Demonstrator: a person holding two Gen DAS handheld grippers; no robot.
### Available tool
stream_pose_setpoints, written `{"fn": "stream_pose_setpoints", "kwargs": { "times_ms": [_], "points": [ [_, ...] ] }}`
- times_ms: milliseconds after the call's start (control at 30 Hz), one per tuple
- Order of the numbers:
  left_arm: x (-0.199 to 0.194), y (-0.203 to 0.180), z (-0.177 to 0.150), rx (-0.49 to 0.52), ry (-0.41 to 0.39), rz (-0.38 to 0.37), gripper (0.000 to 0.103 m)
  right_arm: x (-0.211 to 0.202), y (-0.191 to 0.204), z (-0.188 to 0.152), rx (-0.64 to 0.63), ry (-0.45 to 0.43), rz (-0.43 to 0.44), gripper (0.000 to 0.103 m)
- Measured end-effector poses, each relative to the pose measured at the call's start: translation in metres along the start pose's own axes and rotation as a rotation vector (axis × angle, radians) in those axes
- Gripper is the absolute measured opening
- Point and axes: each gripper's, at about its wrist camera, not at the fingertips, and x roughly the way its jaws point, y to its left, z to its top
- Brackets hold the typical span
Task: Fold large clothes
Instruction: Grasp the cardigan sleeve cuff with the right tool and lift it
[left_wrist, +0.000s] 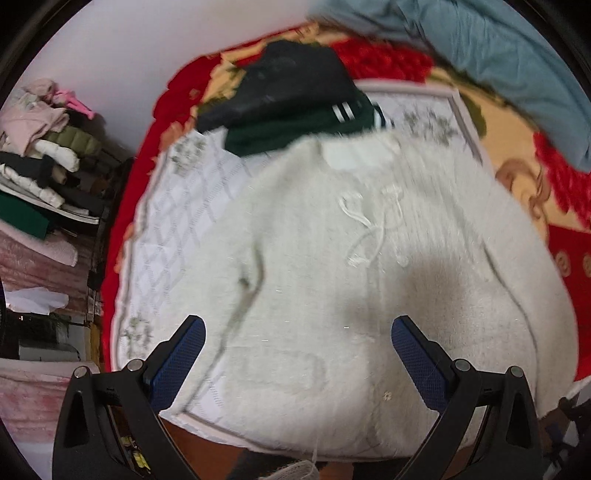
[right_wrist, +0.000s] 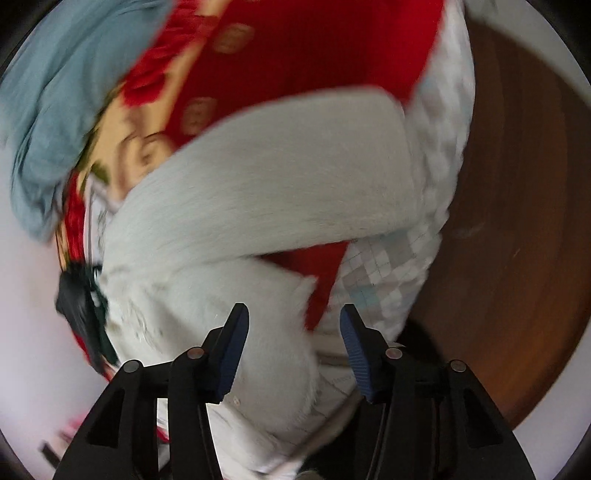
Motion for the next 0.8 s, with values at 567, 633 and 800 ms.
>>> {"fn": "stream_pose_setpoints", "kwargs": {
  "times_ms": [567,633,800],
  "points": [
    [0.102,-0.108,-0.009,0.122,0.069,-0.048,0.103,0.068,-0.041,0.001,0.211,-0.341,0.190,0.018],
    [0.100,-0.113,-0.010,0.127,0.063,-0.066,0.103,0.066,-0.025,0.003,0.142,-0.364,0.185,0.019],
    [0.104,-0.124,-0.017,0.144,0.073,-0.093,0.103,0.093,-0.026,0.034,0.197,-0.306,0.236,0.028]
  ]
}}
